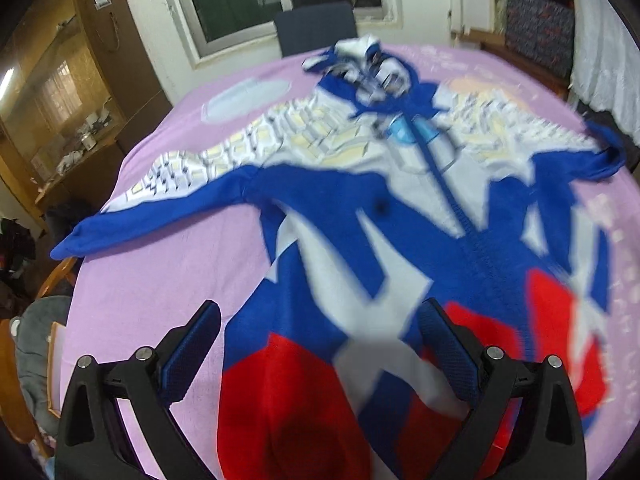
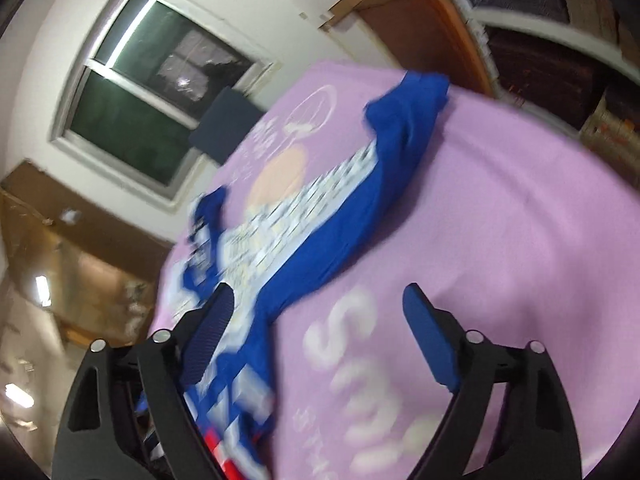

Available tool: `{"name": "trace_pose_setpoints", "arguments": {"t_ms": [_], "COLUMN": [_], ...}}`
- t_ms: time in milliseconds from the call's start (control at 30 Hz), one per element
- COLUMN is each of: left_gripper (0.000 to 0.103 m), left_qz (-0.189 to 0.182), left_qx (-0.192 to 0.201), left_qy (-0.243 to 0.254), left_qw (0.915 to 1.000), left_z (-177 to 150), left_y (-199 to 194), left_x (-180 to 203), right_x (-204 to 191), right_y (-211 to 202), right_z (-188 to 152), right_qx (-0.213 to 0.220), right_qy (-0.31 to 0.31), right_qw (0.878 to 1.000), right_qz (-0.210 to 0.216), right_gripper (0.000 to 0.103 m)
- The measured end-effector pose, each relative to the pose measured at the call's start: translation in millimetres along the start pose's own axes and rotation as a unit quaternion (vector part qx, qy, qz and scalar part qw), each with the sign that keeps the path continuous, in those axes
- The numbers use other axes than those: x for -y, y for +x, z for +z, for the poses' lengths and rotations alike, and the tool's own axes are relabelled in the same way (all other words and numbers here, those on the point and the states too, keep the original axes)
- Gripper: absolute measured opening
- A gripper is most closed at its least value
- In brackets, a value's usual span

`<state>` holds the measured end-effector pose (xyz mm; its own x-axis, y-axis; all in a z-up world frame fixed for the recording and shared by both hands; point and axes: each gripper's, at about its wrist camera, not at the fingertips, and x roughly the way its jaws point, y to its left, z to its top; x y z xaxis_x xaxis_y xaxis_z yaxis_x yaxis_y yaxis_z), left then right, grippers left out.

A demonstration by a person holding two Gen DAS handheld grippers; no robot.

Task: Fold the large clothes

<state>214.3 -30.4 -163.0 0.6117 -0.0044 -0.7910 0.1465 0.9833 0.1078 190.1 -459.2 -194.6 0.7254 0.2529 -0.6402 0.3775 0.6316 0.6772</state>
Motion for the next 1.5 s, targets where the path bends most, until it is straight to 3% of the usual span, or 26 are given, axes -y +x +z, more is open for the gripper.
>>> {"name": "trace_pose_setpoints", "arguments": {"t_ms": [100,200,267,300,400,433,567,800,933,1100,1167,1300,1367,1400,1433,1500], "left_gripper": [0.100,0.100,0.100,0.100,0.100,0.100,0.100,0.100,0.100,0.100,0.100,0.100,0.100,0.100,0.100,0.100], "left_qz": [-0.021,-0.074,-0.080,-0.077,-0.077,-0.078,-0.075,-0.074,-0.074,-0.073,-0.073,-0.072,-0.072,-0.072,-0.072,-0.071], "left_qx": [-0.021,-0.015,-0.007,-0.006,-0.004,-0.004,-0.001,0.000,0.000,0.000,0.000,0.001,0.001,0.001,0.001,0.001], "left_qy": [-0.019,-0.065,-0.073,-0.068,-0.067,-0.067,-0.065,-0.064,-0.064,-0.063,-0.063,-0.062,-0.062,-0.062,-0.062,-0.062], "left_qw": [0.9994,0.9951,0.9941,0.9947,0.9948,0.9946,0.9951,0.9952,0.9953,0.9954,0.9954,0.9954,0.9954,0.9955,0.9955,0.9955], "left_z": [-7,-16,-18,-17,-17,-17,-14,-15,-15,-14,-15,-15,-14,-15,-15,-15], "left_y": [18,25,24,24,23,22,24,24,24,24,25,25,25,25,25,25], "left_x": [-10,-26,-30,-29,-27,-28,-28,-28,-28,-27,-28,-28,-27,-27,-28,-27], "right_x": [-5,-17,-20,-21,-2,8,67,86,94,109,114,125,135,139,141,140], "right_y": [21,47,62,69,63,53,7,-5,-4,-27,-23,-11,-2,0,0,-3], "right_z": [27,40,45,48,62,64,62,54,63,56,61,77,82,82,82,84], "right_qx": [0.007,-0.001,0.001,0.006,0.049,0.064,0.085,0.072,0.085,0.126,0.121,0.124,0.121,0.122,0.124,0.132], "right_qy": [-0.031,-0.075,-0.102,-0.111,-0.098,-0.075,0.035,0.063,0.084,0.125,0.133,0.144,0.160,0.162,0.161,0.151], "right_qw": [0.998,0.991,0.984,0.979,0.965,0.967,0.981,0.992,0.991,0.981,0.980,0.974,0.973,0.973,0.974,0.976], "right_qz": [-0.060,-0.109,-0.149,-0.171,-0.237,-0.237,-0.169,-0.084,-0.065,-0.083,-0.082,-0.124,-0.113,-0.108,-0.098,-0.081], "right_gripper": [0.080,0.080,0.080,0.077,0.053,0.053,0.055,0.059,0.058,0.059,0.058,0.060,0.059,0.051,0.037,0.025]}}
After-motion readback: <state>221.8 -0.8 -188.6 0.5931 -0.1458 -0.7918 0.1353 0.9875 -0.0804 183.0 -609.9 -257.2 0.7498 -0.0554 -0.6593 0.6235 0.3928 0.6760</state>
